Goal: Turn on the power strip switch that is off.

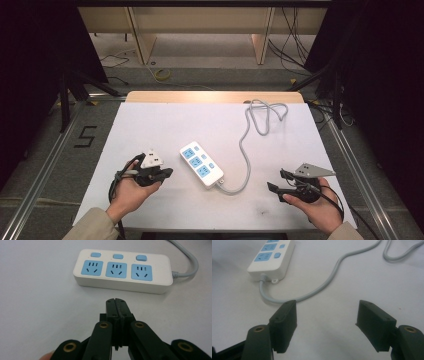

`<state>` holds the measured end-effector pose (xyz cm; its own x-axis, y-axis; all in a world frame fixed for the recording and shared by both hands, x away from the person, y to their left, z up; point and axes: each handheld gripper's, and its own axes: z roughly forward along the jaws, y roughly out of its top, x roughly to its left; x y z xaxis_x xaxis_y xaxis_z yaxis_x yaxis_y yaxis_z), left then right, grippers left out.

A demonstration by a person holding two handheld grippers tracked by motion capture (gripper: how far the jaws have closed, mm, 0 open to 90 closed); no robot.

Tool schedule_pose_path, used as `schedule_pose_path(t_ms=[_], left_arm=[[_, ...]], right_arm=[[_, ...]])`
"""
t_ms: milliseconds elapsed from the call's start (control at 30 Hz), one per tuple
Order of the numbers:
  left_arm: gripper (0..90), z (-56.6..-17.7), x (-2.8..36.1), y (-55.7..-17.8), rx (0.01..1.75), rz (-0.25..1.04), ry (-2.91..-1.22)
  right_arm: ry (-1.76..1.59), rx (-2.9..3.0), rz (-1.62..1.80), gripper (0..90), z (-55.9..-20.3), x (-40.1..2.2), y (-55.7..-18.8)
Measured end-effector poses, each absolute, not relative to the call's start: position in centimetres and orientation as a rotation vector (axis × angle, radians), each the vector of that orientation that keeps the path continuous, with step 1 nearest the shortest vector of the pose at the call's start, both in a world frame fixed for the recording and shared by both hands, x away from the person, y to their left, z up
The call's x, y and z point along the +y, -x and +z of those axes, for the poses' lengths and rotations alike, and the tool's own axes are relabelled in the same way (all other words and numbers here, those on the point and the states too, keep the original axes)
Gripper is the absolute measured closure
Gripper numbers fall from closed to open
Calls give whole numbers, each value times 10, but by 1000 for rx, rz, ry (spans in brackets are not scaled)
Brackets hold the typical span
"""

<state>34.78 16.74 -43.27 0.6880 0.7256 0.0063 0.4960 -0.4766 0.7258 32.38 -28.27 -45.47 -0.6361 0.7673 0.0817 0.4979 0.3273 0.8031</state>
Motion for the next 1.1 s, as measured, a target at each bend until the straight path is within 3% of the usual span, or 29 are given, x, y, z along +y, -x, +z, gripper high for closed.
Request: schedule_pose_path(t_ms=[1100], left_arm=[[899,-429,148,-361,912,366,-2220]], right_arm=[[-1132,2293,1212,327,-455,-282,-324]])
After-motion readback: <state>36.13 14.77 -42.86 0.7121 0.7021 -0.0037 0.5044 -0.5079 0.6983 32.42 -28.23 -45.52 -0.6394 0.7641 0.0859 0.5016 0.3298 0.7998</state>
